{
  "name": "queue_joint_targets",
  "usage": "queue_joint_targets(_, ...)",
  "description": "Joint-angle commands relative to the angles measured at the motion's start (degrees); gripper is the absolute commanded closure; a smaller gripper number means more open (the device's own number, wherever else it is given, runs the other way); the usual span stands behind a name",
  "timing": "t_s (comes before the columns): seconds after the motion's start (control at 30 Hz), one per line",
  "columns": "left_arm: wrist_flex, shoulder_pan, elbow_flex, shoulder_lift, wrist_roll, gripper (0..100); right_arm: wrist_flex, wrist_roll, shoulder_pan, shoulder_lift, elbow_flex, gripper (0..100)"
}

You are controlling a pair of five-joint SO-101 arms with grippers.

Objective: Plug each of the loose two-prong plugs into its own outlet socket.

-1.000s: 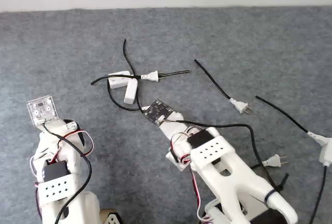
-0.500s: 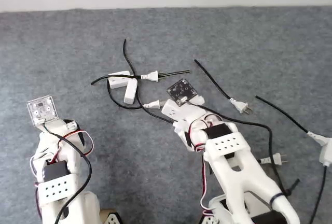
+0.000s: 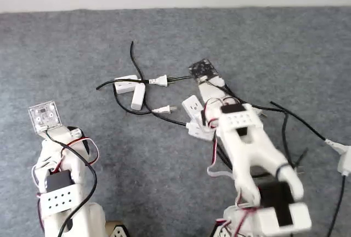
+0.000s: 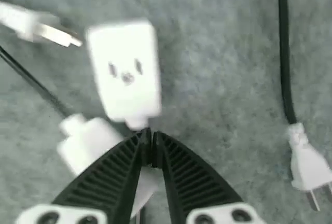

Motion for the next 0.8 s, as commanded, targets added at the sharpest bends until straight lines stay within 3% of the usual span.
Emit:
queue_joint_targets(0.0, -0.2, 0.2, -1.9, -0.5, -0.4, 98, 1.4, 0.7, 0.1, -1.2, -2.4, 99.0)
queue_joint_targets(0.33, -0.4, 0.4, -1.9, -0.5, -0.4, 98, 2.7, -1.1, -1.0, -24.3, 10.5, 99.0)
queue_joint_targets(0.5, -0.4, 0.4, -1.9, -0.5, -0.4, 98, 6.2, 6.0, -10.2, -37.0, 20.5, 94.9)
queue_joint_targets(0.6, -0.4, 0.4, -1.9, -0.5, -0.4, 98, 8.6, 4.3, -15.2, -39.2, 22.7, 85.8)
queue_joint_targets(0.77, -0.4, 0.4, -1.9, -0.5, -0.4, 98, 8.7, 4.5, -15.8, -35.8, 22.5, 83.9)
